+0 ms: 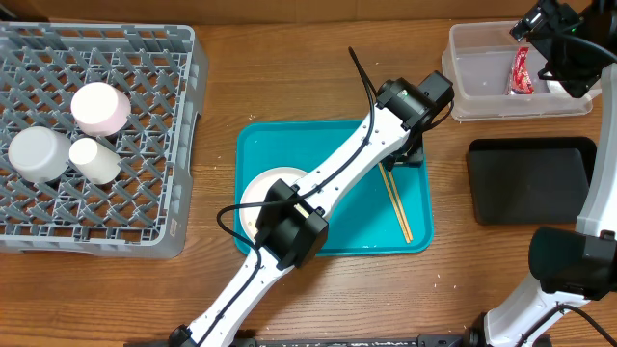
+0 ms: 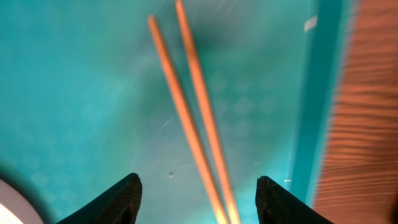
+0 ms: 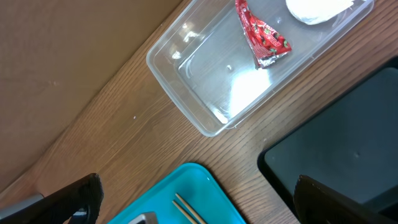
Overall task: Sort waste into correct bins and load items into the dishwasher
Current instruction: 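Grasp one wooden chopstick with the left gripper and lift it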
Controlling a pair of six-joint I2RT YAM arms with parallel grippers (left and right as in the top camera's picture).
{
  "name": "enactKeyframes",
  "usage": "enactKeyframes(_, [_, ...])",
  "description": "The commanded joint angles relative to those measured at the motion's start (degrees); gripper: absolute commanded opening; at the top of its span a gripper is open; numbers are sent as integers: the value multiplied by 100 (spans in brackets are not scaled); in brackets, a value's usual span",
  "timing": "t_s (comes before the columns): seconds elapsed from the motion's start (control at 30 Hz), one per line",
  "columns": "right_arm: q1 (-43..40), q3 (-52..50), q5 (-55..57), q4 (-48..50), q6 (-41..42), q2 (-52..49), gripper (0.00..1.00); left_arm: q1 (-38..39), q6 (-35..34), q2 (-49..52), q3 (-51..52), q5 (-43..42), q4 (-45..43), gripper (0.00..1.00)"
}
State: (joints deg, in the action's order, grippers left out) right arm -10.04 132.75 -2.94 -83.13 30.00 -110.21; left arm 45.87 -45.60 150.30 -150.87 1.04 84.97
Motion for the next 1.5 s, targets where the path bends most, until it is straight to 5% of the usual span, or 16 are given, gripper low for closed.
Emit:
enactKeyframes(0.0, [-4,-11,52,15,-20,-28,100,31,-192,76,450,-90,33,61])
enactKeyframes(1.47, [-4,-11,52,15,-20,-28,100,76,-737,81,1519,-46,-717,59])
